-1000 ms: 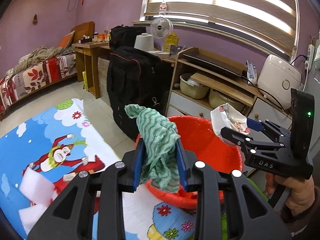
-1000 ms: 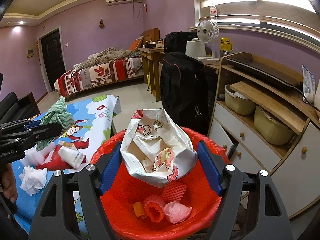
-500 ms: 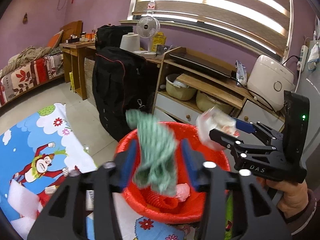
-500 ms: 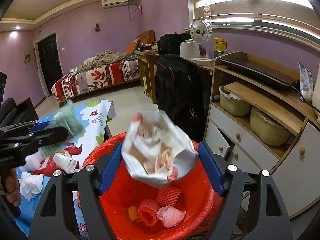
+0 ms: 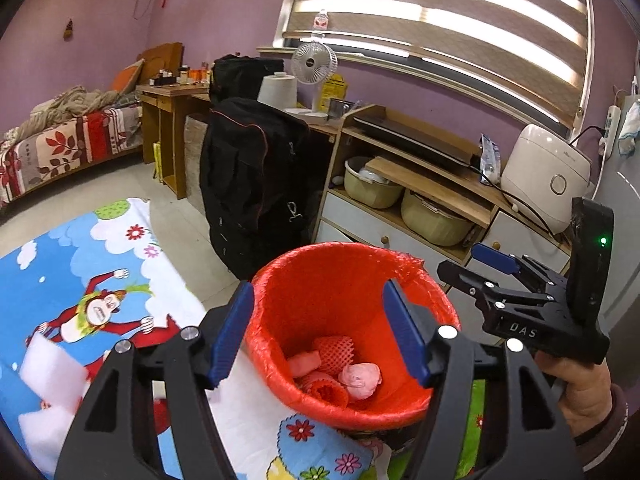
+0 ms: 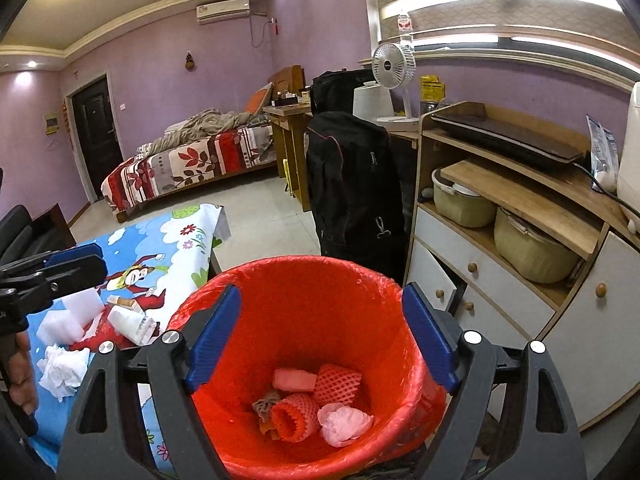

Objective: Collect trash
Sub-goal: 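Move both tools back over the remaining trash on the bed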

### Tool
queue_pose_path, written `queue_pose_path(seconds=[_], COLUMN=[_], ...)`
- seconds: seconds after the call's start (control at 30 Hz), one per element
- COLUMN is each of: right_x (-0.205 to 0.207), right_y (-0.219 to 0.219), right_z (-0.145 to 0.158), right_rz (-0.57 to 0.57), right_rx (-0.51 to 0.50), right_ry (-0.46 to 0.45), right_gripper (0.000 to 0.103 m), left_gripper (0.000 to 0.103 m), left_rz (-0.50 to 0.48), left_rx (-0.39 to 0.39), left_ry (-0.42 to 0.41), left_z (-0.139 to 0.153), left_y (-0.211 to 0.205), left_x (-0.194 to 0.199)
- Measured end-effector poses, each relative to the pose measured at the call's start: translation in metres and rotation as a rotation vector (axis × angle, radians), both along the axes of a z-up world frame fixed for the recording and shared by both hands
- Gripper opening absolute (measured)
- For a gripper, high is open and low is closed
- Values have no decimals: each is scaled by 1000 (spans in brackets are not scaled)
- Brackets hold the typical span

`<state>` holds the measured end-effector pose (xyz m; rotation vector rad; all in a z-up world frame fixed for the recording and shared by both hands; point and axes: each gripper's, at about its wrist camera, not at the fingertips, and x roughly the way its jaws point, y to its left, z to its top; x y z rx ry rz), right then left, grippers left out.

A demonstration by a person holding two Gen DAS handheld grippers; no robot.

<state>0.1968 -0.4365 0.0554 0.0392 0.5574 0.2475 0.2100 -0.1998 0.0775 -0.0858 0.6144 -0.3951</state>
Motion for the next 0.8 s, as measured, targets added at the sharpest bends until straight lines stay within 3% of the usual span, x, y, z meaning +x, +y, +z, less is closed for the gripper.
queue_pose_path(seconds=[0.33,0.8], right_x=[-19,-47], right_y=[22,67], right_z=[5,29], right_rz=[40,136], right_rx=[13,28], right_ry=[-5,-48], right_gripper=[80,83], left_gripper=[65,66], left_rz=[107,331], left_rx=[-4,-15], left_ry=[-45,-115], left_z=[12,38], left_y=[48,155], left_x=[-38,-100])
